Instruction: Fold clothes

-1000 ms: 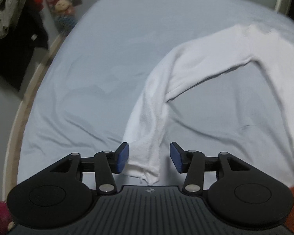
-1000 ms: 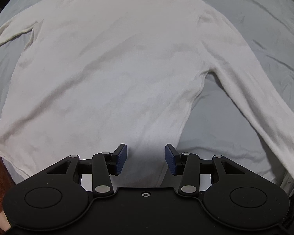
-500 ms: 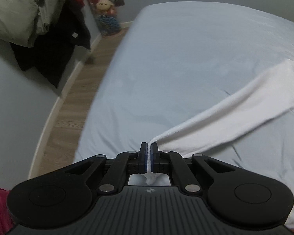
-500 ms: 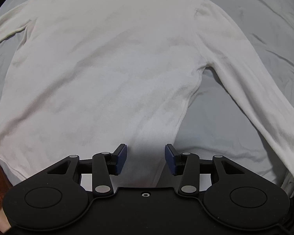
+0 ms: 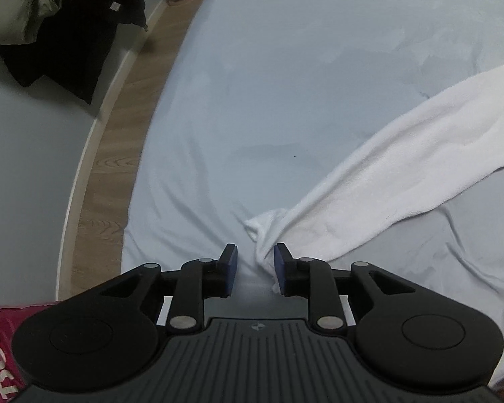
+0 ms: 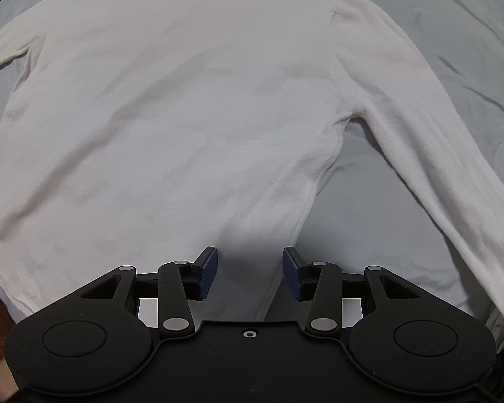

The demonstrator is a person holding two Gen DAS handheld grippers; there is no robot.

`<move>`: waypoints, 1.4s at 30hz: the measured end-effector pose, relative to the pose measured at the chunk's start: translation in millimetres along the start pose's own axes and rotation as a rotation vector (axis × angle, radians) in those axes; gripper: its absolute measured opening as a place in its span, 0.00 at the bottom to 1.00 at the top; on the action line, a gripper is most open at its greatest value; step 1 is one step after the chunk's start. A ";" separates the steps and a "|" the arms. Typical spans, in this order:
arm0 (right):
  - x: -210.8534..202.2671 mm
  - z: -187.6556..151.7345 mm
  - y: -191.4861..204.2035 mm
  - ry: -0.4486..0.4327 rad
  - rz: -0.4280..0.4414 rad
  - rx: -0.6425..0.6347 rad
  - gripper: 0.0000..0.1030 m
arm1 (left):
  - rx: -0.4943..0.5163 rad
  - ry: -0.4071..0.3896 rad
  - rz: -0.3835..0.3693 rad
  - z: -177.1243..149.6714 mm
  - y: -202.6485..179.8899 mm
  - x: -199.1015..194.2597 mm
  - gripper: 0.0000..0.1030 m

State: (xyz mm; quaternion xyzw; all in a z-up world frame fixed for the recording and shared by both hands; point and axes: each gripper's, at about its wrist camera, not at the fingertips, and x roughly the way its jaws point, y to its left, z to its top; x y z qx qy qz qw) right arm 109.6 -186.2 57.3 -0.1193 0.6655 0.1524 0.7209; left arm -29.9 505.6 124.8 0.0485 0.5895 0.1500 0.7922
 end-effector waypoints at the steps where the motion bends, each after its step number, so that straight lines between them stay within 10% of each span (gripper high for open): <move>1: 0.0 1.4 0.2 -0.006 0.001 0.000 0.40 | -0.015 -0.011 0.017 -0.5 3.7 -3.1 0.29; 8: 0.9 6.6 12.5 -0.031 0.031 -0.013 0.40 | 0.077 -0.122 -0.134 -16.7 -8.9 -26.5 0.29; 17: 2.7 -1.4 24.5 -0.009 0.038 -0.015 0.40 | 0.516 -0.160 0.049 -29.6 -97.0 7.1 0.29; 20: 2.0 -5.9 28.0 -0.002 0.033 -0.015 0.40 | 0.486 -0.144 0.091 -23.0 -99.6 22.0 0.03; 26: 1.0 -12.6 30.1 0.007 0.031 -0.014 0.40 | 0.492 -0.290 0.092 -29.2 -88.2 -12.2 0.03; 34: 3.1 -14.6 38.4 -0.006 0.051 0.001 0.40 | 0.494 -0.158 -0.029 -52.2 -93.2 6.4 0.03; 42: -8.3 -15.9 40.7 -0.021 0.063 -0.001 0.41 | 0.156 -0.073 -0.144 -32.4 -59.8 32.9 0.12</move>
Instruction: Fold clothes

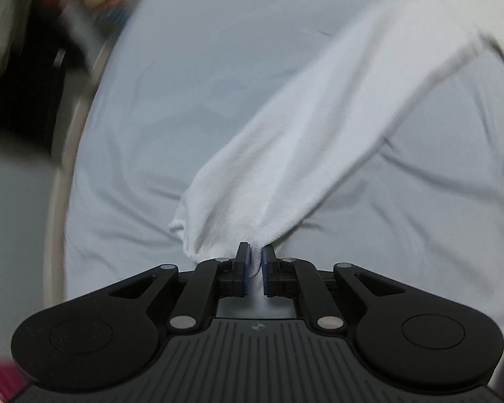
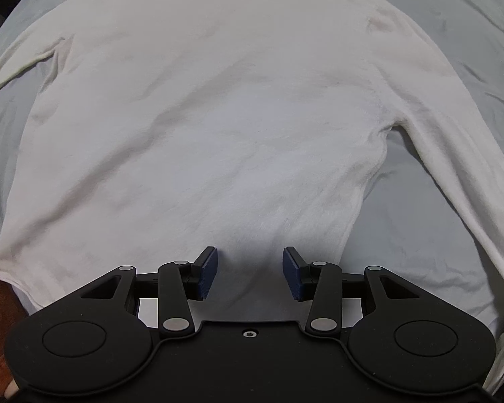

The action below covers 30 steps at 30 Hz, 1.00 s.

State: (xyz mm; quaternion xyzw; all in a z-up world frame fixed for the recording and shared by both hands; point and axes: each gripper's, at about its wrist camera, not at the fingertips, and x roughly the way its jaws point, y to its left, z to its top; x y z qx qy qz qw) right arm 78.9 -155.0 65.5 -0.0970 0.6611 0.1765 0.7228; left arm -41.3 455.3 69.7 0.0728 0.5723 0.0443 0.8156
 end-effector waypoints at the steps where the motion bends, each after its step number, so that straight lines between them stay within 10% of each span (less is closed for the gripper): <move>1: -1.8 0.8 -1.9 -0.004 0.001 0.001 0.41 | -0.040 0.005 -0.016 2.9 6.9 -1.9 0.14; 6: -12.4 0.3 -12.4 -0.040 0.002 0.033 0.41 | -0.134 -0.058 0.007 13.9 4.7 -38.2 0.38; 20: -88.2 -38.4 -47.6 -0.209 0.110 0.362 0.48 | -0.065 -0.221 -0.120 75.3 -149.7 -148.5 0.44; 30: -146.5 -83.4 12.9 -0.299 0.211 0.281 0.62 | -0.048 -0.259 -0.199 51.2 -281.0 -192.5 0.59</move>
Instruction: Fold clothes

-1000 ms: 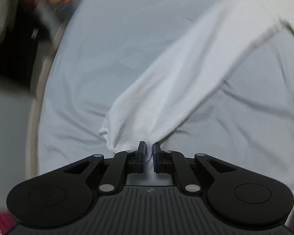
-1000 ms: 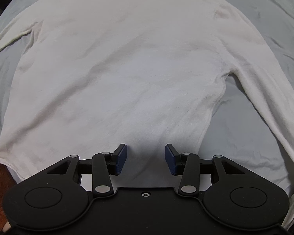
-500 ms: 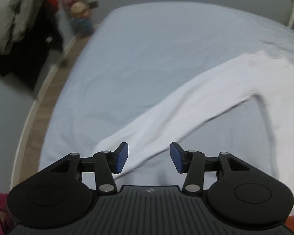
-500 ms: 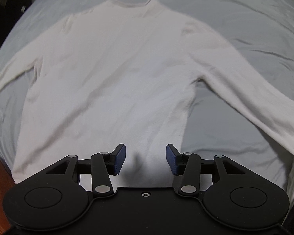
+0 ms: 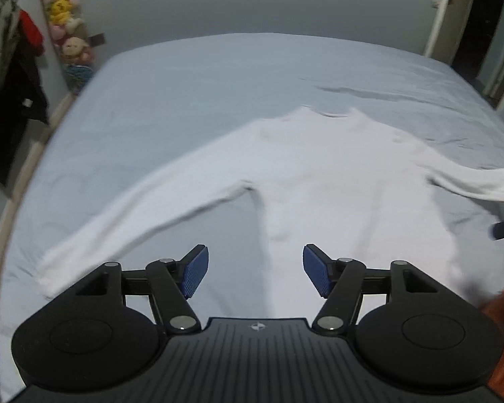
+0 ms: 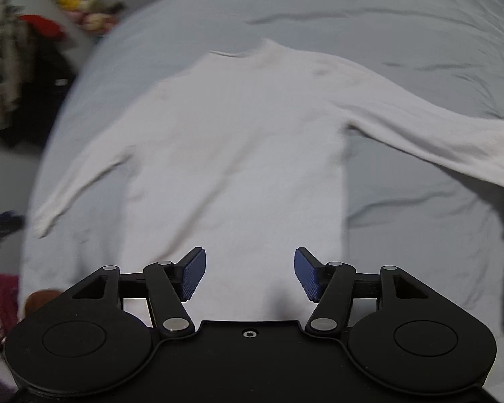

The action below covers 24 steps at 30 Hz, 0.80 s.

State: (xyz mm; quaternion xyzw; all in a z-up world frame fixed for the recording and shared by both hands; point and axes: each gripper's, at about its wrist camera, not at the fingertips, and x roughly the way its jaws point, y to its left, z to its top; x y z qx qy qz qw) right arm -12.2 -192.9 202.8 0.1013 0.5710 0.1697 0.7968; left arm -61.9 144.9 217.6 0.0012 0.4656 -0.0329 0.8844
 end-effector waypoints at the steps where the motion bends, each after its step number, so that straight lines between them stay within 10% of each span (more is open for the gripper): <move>1: -3.6 -4.6 4.5 -0.010 0.008 -0.019 0.64 | -0.011 -0.008 -0.003 -3.2 -8.2 -1.2 0.59; 7: -20.8 -45.6 43.7 -0.106 0.015 -0.128 0.67 | -0.128 -0.096 0.001 -29.8 -54.8 -5.4 0.73; 14: -17.7 -80.7 47.8 -0.197 -0.041 -0.063 0.67 | -0.090 -0.062 0.172 -56.7 -83.1 12.2 0.73; 24: 8.1 -100.9 45.5 -0.227 -0.126 0.044 0.67 | -0.125 -0.076 0.082 -71.6 -80.4 18.3 0.74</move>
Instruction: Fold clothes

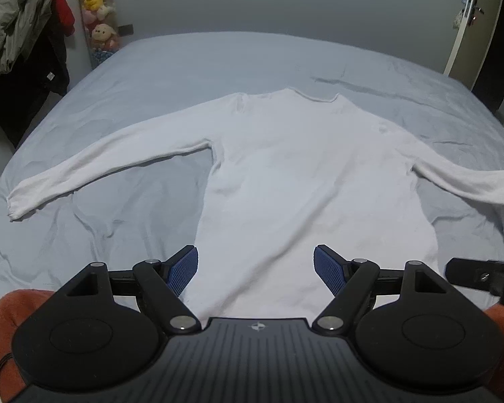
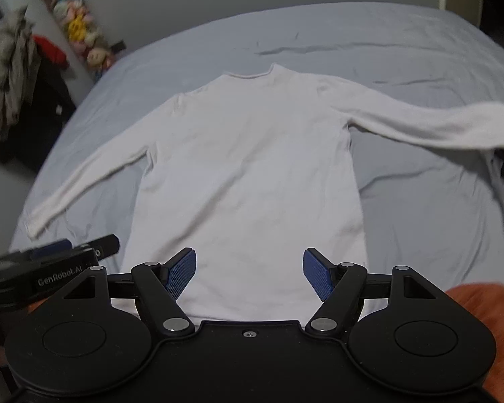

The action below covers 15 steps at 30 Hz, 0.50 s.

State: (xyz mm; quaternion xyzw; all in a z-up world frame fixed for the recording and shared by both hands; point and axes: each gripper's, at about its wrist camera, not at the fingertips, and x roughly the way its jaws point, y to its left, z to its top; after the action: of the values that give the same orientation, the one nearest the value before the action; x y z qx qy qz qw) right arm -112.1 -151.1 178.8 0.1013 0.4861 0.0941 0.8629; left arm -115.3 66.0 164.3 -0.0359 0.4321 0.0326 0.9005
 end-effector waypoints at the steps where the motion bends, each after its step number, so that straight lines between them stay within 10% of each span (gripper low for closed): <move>1: 1.4 -1.8 -0.9 -0.006 0.003 0.009 0.67 | 0.004 -0.010 0.001 -0.8 -0.7 -0.5 0.75; 15: 16.6 -18.0 6.8 0.023 -0.031 -0.044 0.67 | 0.095 -0.038 0.078 -10.2 -17.8 4.1 0.81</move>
State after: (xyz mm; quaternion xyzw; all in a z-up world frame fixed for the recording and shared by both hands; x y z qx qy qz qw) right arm -119.5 -138.8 157.9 0.0737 0.4953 0.0928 0.8606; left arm -119.0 47.4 155.4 0.0241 0.4172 0.0478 0.9072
